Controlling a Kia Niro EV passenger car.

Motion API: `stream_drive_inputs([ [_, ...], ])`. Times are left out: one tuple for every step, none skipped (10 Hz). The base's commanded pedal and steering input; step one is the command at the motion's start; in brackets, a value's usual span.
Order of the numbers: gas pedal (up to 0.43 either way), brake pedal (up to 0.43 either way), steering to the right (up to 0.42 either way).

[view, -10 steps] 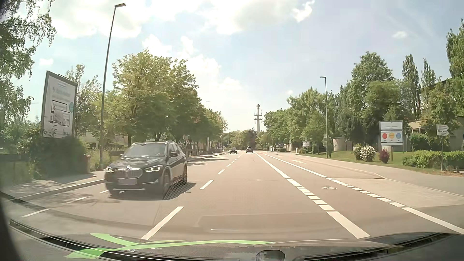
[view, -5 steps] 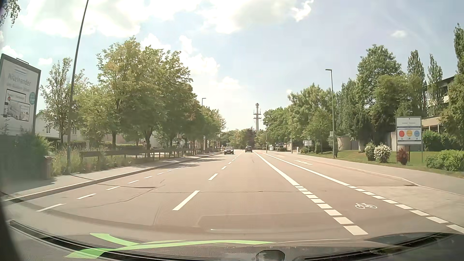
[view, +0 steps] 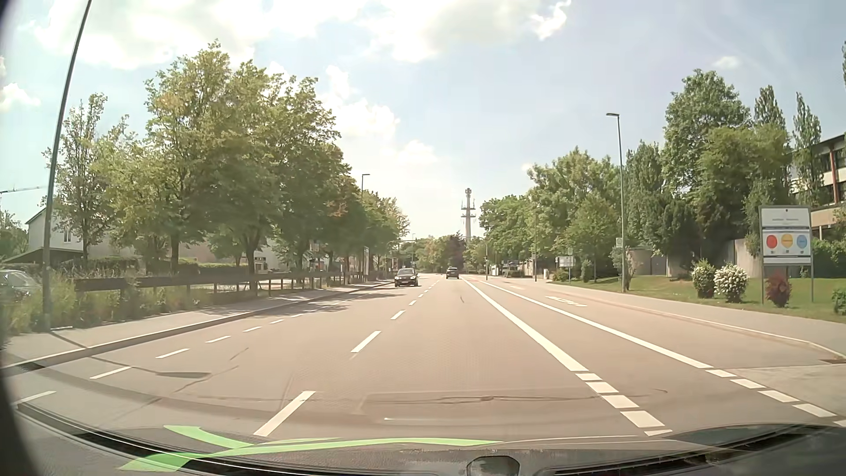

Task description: Follow the waypoints while adhering to traffic rules and regulations

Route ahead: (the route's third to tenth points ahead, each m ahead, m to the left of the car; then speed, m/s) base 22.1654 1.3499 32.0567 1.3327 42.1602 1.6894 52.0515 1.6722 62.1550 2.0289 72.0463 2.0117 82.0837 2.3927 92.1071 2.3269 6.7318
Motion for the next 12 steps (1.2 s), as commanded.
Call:
stream_drive_inputs([
  [0.118,0.0,0.0],
  [0.118,0.0,0.0],
  [0.118,0.0,0.0],
  [0.118,0.0,0.0],
  [0.118,0.0,0.0],
  [0.118,0.0,0.0],
  [0.118,0.0,0.0],
  [0.118,0.0,0.0],
  [0.118,0.0,-0.002],
  [0.118,0.0,-0.003],
  [0.118,0.0,-0.003],
  [0.118,0.0,-0.005],
])
